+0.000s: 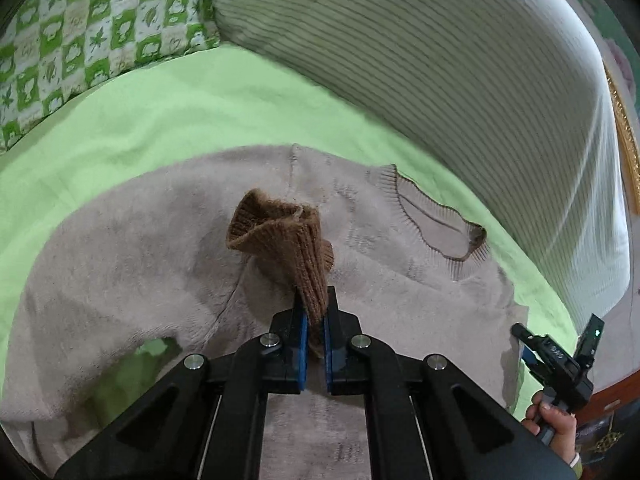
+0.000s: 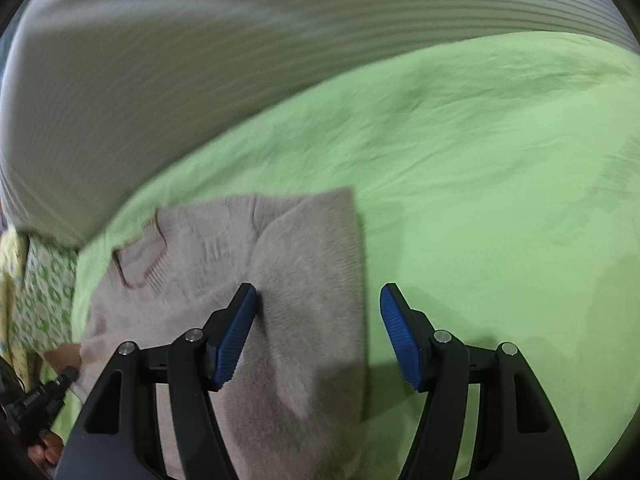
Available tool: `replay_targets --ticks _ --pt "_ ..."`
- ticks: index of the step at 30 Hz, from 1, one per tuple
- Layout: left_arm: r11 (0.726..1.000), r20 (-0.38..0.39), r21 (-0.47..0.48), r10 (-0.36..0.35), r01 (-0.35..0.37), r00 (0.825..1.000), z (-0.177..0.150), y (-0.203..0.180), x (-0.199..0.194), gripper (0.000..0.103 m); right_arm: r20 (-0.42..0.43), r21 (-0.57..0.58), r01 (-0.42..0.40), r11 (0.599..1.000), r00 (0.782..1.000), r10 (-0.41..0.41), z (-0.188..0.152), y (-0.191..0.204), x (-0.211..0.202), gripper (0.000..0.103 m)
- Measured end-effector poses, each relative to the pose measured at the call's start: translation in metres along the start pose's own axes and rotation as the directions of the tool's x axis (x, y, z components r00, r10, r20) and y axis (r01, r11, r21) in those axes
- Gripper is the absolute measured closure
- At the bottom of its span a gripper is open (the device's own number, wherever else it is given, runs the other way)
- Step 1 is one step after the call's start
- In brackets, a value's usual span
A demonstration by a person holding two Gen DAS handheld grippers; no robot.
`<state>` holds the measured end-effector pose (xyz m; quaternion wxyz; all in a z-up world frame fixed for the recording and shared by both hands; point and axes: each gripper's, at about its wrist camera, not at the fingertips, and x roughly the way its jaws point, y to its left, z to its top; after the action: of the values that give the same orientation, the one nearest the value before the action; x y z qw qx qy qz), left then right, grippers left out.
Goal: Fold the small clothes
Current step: 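Grasp the other brown cuff with the left gripper and fold it across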
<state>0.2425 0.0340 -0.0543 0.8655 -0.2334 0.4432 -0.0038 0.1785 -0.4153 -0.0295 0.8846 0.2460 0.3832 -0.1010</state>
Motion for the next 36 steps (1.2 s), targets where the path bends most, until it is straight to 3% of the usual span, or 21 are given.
replay_targets --ticks 1,3,6,11,13,16,17,18,22,23,26,28,32,35,36 --pt "1.0 0.007 0.005 -0.005 0.005 1.0 -0.001 -0.001 -0.002 0.099 -0.018 -0.041 0.015 0.999 1.0 -0.015 0.004 0.007 0.002 0.095" --pt "0.999 0.027 0.031 -0.016 0.015 1.0 -0.002 -0.003 -0.009 0.099 0.053 -0.09 0.025 0.996 0.998 -0.02 0.013 0.017 -0.015 0.093" --pt "0.994 0.042 0.109 0.02 -0.024 0.999 -0.006 -0.008 -0.009 0.099 0.156 -0.148 0.112 0.983 0.984 -0.089 0.027 0.028 -0.036 0.093" --pt "0.959 0.032 0.238 0.152 -0.156 0.988 -0.019 -0.015 0.023 0.099 0.051 -0.163 0.176 0.971 0.984 -0.169 0.024 0.021 0.006 0.092" --pt "0.955 0.026 0.246 0.164 -0.166 0.986 -0.02 -0.009 0.026 0.098 0.021 -0.167 0.182 0.969 0.983 -0.181 0.019 0.02 0.016 0.087" --pt "0.951 0.038 0.251 0.179 -0.183 0.983 -0.021 -0.001 0.021 0.098 0.05 -0.117 0.185 0.976 0.982 -0.181 0.016 0.018 0.001 0.057" --pt "0.95 0.04 0.249 0.183 -0.187 0.982 -0.021 0.001 0.02 0.098 0.073 -0.095 0.188 0.978 0.981 -0.181 0.015 0.017 -0.008 0.042" --pt "0.955 0.031 0.238 0.176 -0.178 0.984 -0.02 0.005 0.019 0.098 0.095 -0.079 0.187 0.979 0.979 -0.18 0.013 0.016 -0.016 0.036" --pt "0.973 -0.01 0.193 0.133 -0.129 0.991 -0.02 0.014 0.011 0.081 0.132 -0.049 0.131 0.99 0.984 -0.123 0.0 0.025 -0.043 0.036" --pt "0.974 -0.012 0.182 0.139 -0.134 0.99 -0.02 0.015 0.007 0.062 0.137 -0.058 0.11 0.992 0.985 -0.101 -0.005 0.031 -0.048 0.036" --pt "0.983 -0.023 0.137 0.123 -0.118 0.992 -0.023 0.022 -0.015 0.037 0.126 -0.129 0.045 0.991 0.992 -0.029 -0.026 0.059 -0.058 0.036" --pt "0.989 -0.038 0.09 0.118 -0.114 0.992 -0.028 0.032 -0.028 0.033 0.094 -0.177 0.015 0.984 0.996 0.002 -0.042 0.075 -0.058 0.036" --pt "0.991 -0.105 -0.121 0.044 -0.057 0.993 -0.043 0.076 -0.051 0.028 0.045 -0.194 -0.046 0.98 0.997 0.056 -0.071 0.094 -0.066 0.036" --pt "0.942 -0.143 -0.337 -0.052 0.001 0.988 -0.063 0.118 -0.058 0.027 0.002 -0.192 -0.074 0.979 0.997 0.076 -0.092 0.103 -0.065 0.036" --pt "0.904 -0.162 -0.426 -0.105 0.026 0.981 -0.072 0.134 -0.057 0.027 -0.011 -0.19 -0.074 0.979 0.997 0.073 -0.098 0.106 -0.064 0.036"
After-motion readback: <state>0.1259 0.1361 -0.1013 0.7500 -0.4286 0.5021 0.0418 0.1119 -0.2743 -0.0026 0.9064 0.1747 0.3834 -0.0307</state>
